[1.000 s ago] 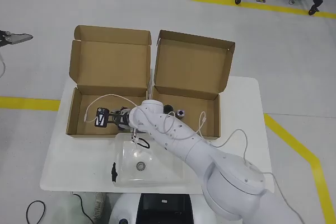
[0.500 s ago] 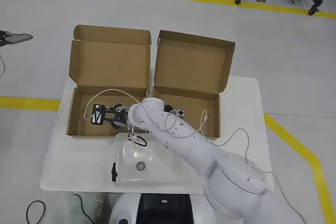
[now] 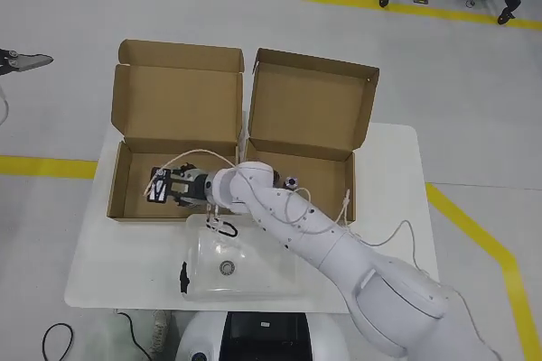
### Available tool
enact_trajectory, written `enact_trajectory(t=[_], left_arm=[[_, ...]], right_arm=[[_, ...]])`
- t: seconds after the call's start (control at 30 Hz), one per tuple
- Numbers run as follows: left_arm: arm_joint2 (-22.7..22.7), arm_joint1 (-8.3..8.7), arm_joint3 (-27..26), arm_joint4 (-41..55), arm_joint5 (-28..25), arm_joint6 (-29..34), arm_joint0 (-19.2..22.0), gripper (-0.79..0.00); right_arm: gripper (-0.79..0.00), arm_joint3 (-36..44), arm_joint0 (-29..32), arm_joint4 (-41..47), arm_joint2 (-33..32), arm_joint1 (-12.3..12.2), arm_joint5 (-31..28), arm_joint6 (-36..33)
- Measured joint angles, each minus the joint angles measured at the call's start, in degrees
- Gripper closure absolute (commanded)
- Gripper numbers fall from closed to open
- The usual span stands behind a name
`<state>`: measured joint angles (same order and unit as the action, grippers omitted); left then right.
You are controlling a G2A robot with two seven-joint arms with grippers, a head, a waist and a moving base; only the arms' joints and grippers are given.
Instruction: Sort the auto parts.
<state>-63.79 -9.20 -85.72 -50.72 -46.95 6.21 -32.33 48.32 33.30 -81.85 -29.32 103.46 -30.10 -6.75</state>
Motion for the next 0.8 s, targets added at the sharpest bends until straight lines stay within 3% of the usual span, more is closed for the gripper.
enact_trajectory(t=[0.27,0.37,0.57,0.8], left_arm=[[0.0,0.00,0.0,0.0,0.0,0.0,0.0,-0.785],[0.0,0.00,0.0,0.0,0.0,0.0,0.0,-0.785],[0.0,0.00,0.0,0.0,0.0,0.0,0.0,-0.785],[0.0,0.00,0.0,0.0,0.0,0.0,0.0,-0.785]], right_arm=[[-0.366,28.5,17.3,-6.8,-12.8,-9.6,-5.3,-12.2],[-0.372,37.7,24.2,-7.9,-17.2,-12.0,-8.7,-14.9],[-0.376,47.6,33.5,-9.9,-21.7,-14.8,-13.8,-16.3],[-0.376,51.7,40.1,-13.3,-23.0,-16.7,-15.2,-13.8]])
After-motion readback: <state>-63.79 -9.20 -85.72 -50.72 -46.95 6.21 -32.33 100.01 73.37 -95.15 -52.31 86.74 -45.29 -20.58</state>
